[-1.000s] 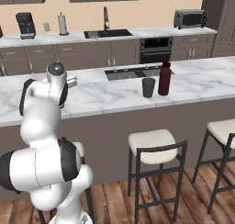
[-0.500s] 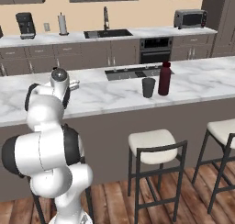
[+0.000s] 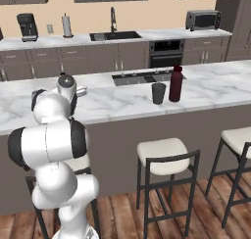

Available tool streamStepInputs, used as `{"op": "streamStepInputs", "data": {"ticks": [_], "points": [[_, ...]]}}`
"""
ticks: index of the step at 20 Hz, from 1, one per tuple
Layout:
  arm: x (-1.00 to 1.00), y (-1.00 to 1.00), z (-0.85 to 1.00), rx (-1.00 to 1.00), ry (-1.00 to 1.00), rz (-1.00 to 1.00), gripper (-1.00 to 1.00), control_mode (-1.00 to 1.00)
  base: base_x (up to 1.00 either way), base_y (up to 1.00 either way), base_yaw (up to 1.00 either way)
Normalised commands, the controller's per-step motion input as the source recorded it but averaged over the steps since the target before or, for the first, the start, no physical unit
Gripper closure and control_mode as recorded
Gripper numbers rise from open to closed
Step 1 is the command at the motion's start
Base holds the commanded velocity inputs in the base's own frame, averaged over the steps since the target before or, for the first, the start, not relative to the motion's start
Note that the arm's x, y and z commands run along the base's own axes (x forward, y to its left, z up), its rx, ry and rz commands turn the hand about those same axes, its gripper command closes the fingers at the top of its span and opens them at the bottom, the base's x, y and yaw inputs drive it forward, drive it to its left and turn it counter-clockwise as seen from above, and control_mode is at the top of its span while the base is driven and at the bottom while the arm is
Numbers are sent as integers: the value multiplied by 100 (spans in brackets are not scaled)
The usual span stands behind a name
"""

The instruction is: There is a wine glass and glass cup on the dining counter. Place the wine bottle next to the wine glass and the juice bottle next to the glass cup.

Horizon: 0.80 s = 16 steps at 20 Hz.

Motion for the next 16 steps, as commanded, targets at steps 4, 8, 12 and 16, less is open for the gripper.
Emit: {"op": "streamStepInputs", "data": {"ticks": [4,8,12,16], "points": [[37,1,-11,-2,-1,0,100,-100,0,0,0],[21,8,-24,0,0,0,-100,-100,0,0,0],[19,4,-14,0,0,0,-100,-100,0,0,0],[1,2,0,-1,-3,0,-100,-100,0,0,0]]}}
